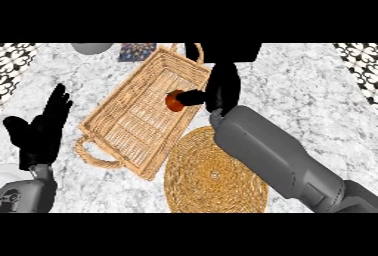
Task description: Pick the tomato from the placemat and place it in the basket
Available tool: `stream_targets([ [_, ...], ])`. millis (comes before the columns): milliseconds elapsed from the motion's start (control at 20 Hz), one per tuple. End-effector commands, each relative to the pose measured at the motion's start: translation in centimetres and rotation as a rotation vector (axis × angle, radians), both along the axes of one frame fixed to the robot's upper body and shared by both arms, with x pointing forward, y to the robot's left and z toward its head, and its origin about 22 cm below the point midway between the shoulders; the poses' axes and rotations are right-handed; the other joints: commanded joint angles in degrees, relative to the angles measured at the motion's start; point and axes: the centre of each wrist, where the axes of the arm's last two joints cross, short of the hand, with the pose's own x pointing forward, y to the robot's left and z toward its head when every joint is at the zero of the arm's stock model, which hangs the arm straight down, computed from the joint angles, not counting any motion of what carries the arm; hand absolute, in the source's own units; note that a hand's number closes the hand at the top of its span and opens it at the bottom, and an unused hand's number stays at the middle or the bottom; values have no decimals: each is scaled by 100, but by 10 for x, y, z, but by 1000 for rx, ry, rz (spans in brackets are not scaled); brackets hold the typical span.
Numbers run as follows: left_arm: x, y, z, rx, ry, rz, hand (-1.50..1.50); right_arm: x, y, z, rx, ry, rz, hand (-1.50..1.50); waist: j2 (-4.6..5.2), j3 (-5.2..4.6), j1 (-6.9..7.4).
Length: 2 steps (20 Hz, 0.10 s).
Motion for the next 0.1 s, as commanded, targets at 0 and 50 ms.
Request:
stream_targets([
  [0,3,-7,7,9,-27,10,0,-29,-28,-8,117,-60,-9,-150,8,0,-31],
  [50,-14,6,-3,-7,27,-5,0,-41,-31,-7,99,-40,20,-150,-4,-3,5],
])
